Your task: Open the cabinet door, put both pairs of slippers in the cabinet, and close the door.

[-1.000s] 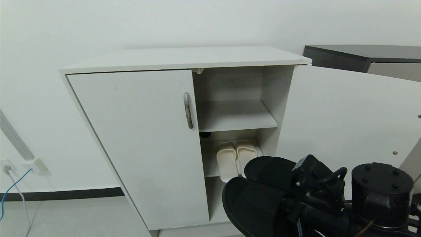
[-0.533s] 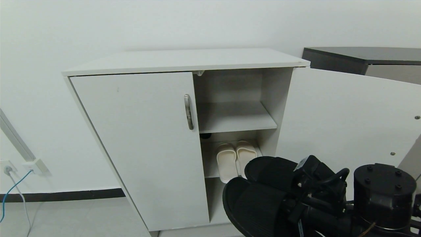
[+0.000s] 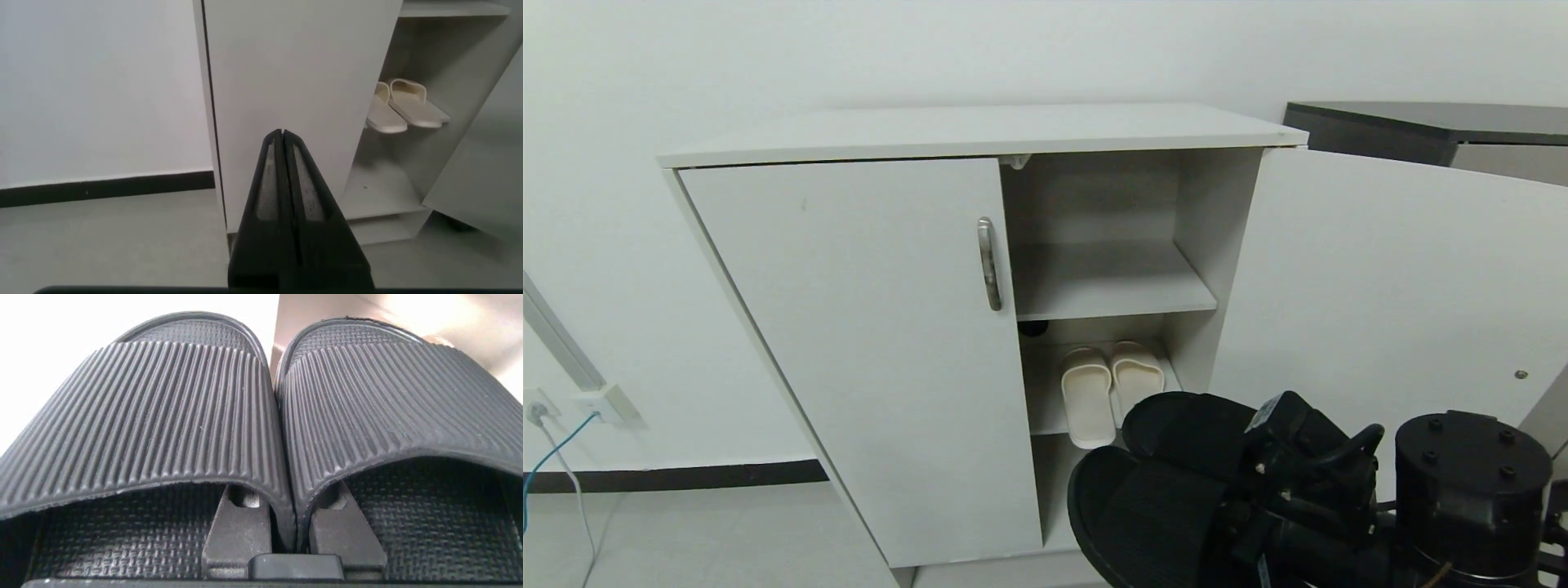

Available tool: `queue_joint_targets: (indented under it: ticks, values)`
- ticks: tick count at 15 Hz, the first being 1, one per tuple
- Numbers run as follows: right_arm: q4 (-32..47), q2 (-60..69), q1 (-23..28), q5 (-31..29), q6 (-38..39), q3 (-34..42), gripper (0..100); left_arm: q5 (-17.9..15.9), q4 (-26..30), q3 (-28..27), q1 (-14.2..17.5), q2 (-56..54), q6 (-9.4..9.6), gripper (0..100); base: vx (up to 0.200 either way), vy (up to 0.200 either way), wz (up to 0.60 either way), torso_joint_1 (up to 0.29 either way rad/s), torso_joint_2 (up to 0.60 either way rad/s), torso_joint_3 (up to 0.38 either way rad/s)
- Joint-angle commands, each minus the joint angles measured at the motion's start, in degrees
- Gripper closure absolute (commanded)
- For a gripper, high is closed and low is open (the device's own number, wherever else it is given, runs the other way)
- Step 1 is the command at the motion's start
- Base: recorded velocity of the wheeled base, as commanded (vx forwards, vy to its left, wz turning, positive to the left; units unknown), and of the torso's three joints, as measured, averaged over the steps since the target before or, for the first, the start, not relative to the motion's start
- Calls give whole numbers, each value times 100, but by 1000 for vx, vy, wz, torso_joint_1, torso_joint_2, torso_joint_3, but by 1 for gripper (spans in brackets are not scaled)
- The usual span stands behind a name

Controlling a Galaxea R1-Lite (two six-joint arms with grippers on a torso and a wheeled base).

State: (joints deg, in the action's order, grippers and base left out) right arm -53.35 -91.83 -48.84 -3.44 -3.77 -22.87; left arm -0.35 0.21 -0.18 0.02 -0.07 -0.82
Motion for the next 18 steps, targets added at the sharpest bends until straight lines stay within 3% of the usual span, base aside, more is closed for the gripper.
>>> queue_joint_targets:
  ticks: [1, 16, 18]
  values:
    - [8, -19, -38, -8, -1, 11, 100, 0, -3, 1, 6, 7, -6, 100, 0, 0, 0, 0, 0, 0]
    - [0, -10, -91, -78, 25, -51, 100, 0, -3, 1, 6, 7, -6, 100, 0, 0, 80, 0, 0, 1]
    - [17, -160, -100, -368, 139, -350, 100, 0, -3, 1, 6, 7, -6, 100, 0, 0, 0, 0, 0, 0]
